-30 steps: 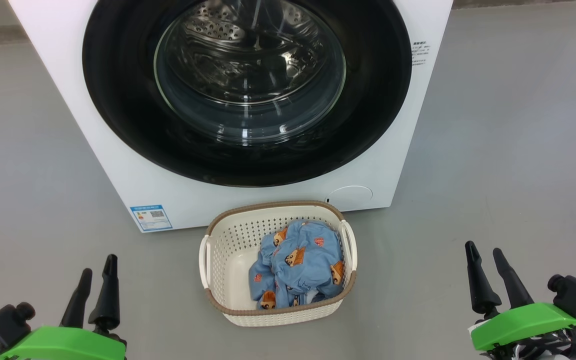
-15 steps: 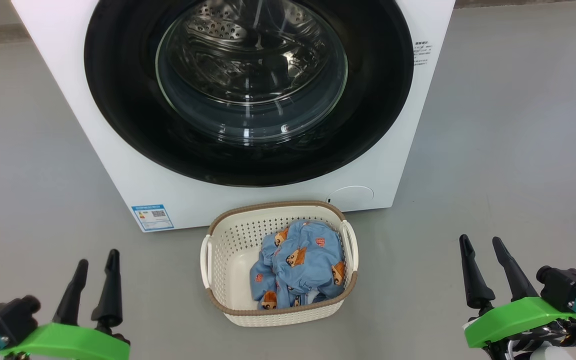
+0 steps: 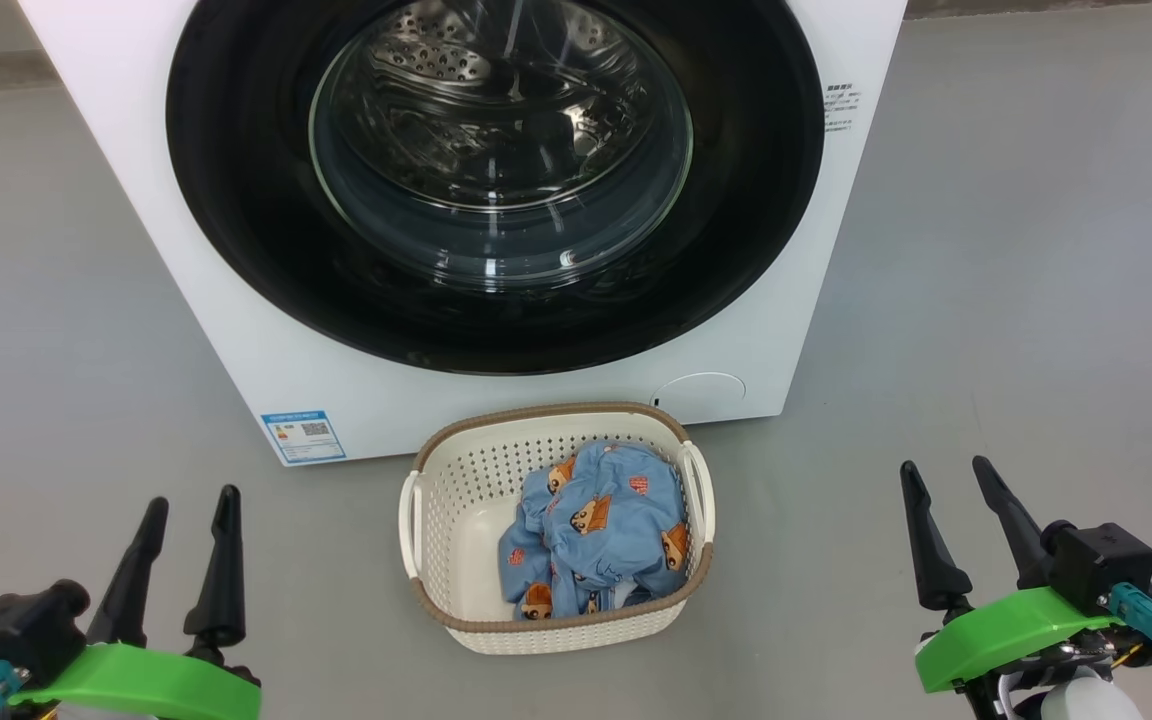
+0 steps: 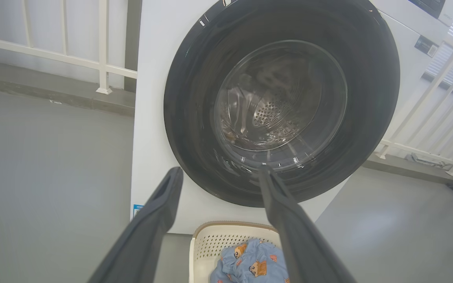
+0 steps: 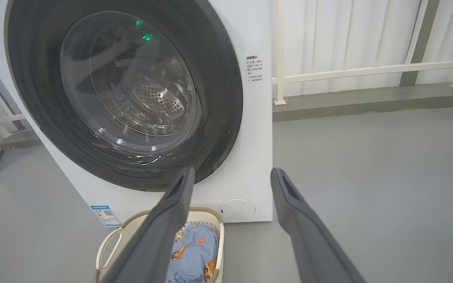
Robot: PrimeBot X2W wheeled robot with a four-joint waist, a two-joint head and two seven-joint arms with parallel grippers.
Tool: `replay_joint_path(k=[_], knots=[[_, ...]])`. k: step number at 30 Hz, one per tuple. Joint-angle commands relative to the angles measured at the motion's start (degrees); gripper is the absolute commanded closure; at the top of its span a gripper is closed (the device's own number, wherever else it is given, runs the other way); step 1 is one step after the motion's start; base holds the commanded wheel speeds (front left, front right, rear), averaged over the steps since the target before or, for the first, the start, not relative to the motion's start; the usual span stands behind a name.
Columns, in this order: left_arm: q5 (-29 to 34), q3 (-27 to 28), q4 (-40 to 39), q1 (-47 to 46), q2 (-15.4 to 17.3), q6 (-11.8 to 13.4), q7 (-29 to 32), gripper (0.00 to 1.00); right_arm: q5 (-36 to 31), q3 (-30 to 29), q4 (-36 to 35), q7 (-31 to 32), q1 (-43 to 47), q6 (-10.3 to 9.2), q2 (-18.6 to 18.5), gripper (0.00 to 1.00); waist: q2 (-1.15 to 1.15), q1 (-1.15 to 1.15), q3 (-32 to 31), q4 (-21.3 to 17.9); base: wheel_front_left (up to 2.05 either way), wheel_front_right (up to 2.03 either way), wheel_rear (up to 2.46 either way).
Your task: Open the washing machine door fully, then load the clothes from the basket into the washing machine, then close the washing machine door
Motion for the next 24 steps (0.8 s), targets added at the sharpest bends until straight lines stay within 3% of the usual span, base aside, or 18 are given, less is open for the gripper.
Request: replay_joint_path(k=[1, 13, 24], knots=[[1.9, 1.8, -1.5, -2.6, 1.5, -0.1, -0.9, 0.00, -2.2, 1.5, -1.4, -1.1, -2.6, -0.06, -0.6, 0.00, 0.00, 0.00, 0.0, 0.0, 0.00, 0.00, 0.00], [7.7, 2.2, -0.9, -3.4, 1.9, -0.2, -2.9, 0.00, -11.2, 1.2, -0.9, -3.1, -3.5, -0.06, -0.7, 0.00, 0.00, 0.00, 0.2, 0.1, 0.00, 0.00, 0.00], [7.7, 1.1, -0.6, -3.5, 2.4, -0.2, -3.0, 0.00, -6.8, 1.6, -1.1, -3.2, -3.3, -0.06, -0.7, 0.00, 0.00, 0.00, 0.2, 0.0, 0.00, 0.00, 0.00]])
